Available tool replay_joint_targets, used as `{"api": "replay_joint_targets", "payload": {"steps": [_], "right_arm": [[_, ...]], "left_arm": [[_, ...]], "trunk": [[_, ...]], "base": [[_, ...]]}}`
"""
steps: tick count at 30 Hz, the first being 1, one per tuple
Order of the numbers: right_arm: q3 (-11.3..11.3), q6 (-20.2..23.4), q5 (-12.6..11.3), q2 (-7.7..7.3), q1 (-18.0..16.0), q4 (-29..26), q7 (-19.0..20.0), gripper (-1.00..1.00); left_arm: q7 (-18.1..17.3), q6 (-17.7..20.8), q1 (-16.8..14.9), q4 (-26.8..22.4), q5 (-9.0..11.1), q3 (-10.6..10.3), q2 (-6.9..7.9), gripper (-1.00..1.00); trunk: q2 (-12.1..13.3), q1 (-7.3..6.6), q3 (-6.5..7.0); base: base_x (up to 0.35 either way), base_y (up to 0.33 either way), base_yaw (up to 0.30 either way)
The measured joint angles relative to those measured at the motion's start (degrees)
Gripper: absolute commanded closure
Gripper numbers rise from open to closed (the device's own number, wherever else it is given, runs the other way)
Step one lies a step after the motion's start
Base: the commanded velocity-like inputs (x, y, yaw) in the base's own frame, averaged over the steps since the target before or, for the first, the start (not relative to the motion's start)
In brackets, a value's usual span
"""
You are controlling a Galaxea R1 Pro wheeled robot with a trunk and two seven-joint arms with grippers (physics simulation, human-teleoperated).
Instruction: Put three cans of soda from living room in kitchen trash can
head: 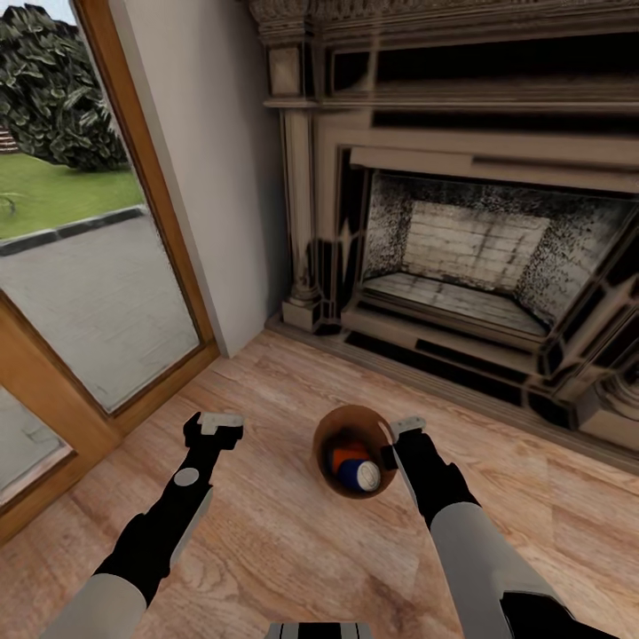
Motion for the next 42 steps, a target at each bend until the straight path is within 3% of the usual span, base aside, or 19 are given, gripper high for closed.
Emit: {"api": "replay_joint_targets", "payload": {"steps": [42], "right_arm": [[0.0,0.03,-0.14,-0.01,0.01,-0.41,0.02,1.0]], "left_arm": [[0.01,0.01,0.01,0.8,-0.47,-0.01,-0.81,-1.0]], "trunk": [[0.0,0.0,3.85]], "base": [[0.0,0.0,0.0]]}}
